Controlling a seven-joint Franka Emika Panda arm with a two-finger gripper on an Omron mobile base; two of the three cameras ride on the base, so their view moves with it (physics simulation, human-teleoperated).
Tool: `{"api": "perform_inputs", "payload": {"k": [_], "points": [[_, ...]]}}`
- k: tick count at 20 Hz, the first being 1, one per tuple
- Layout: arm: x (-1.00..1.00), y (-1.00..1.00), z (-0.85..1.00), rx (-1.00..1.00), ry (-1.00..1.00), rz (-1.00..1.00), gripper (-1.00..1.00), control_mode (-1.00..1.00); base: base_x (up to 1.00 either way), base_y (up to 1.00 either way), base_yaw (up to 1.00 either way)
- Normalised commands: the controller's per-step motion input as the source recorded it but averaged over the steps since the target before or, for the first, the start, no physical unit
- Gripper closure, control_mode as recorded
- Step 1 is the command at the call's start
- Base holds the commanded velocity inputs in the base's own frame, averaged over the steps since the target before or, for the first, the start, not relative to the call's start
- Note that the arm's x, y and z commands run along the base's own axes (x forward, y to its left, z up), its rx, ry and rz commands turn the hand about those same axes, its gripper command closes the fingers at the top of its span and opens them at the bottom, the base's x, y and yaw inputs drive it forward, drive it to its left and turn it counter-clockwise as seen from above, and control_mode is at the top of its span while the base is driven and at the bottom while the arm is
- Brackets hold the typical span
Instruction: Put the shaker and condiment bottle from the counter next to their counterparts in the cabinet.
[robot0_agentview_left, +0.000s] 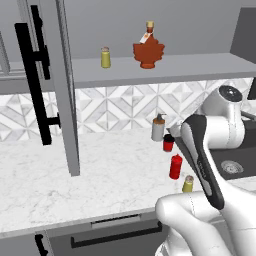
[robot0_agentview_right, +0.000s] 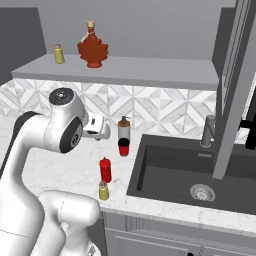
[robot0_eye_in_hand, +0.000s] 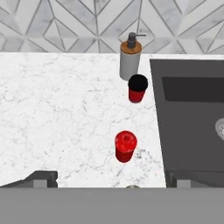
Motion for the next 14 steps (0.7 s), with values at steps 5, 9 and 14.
{"api": "perform_inputs", "payload": {"k": [5, 9, 14], "points": [[-0.02, -0.42, -0.09, 0.03, 0.00, 0.11, -1.00, -1.00, 0.00, 0.00, 0.00], [0.00, -0.39, -0.17, 0.00, 0.00, 0.20, -1.00, -1.00, 0.00, 0.00, 0.00], [-0.06, -0.27, -0.30, 0.00, -0.01, 0.20, -1.00, -1.00, 0.00, 0.00, 0.00]]}}
